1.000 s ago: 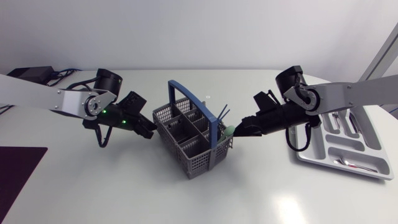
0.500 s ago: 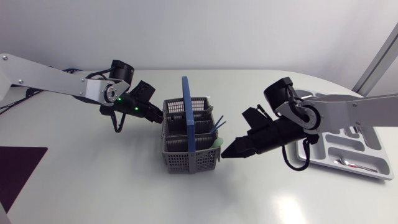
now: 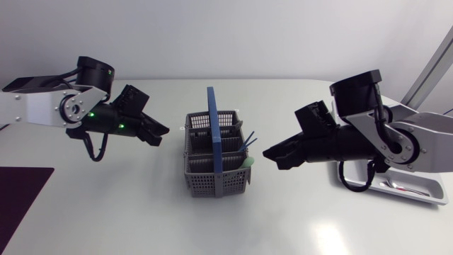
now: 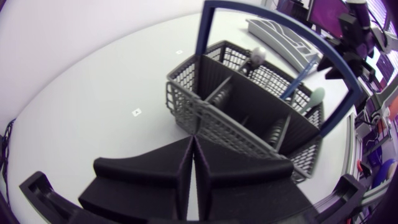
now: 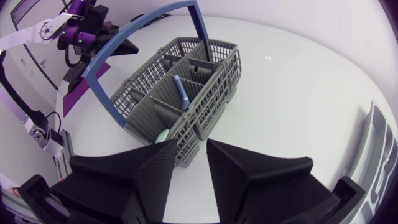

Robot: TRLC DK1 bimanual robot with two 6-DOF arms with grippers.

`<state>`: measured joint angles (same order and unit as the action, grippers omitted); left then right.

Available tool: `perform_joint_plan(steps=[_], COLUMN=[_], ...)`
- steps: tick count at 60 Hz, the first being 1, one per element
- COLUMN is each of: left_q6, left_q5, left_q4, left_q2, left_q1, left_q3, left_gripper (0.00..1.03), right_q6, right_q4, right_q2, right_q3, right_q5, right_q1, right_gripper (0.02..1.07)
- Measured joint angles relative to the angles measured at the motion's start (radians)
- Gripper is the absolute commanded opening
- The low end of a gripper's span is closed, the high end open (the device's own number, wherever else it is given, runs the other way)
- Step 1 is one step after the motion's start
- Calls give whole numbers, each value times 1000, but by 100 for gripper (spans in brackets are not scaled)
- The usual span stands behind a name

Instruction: Sort the cutlery from the basket into the organizer compartments.

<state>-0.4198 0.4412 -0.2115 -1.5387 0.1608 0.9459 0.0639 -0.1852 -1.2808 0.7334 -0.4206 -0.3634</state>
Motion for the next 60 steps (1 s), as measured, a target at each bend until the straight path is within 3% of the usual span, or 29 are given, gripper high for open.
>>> perform_joint_plan(steps=[4, 27, 43, 53, 60], left_q6=[-6, -11, -23, -23, -23], left_q5=[3, 22, 23, 23, 23], left_q4=[-22, -47, -48, -45, -45], left_q2=[80, 321, 327, 327, 327], left_q1=[25, 98, 109, 109, 109], left_q3=[-46, -215, -235, -244, -246], left_gripper=[5, 5, 5, 5, 5], right_q6=[0, 5, 4, 4, 3], right_q4=[36, 198, 266, 288, 300], right_q2=[0, -121, -170, -186, -186], right_q3=[-1, 5, 26, 28, 28], right_q5=[31, 125, 157, 188, 210], right_q1=[-20, -111, -130, -157, -166], right_gripper=[72, 70, 41, 7, 7])
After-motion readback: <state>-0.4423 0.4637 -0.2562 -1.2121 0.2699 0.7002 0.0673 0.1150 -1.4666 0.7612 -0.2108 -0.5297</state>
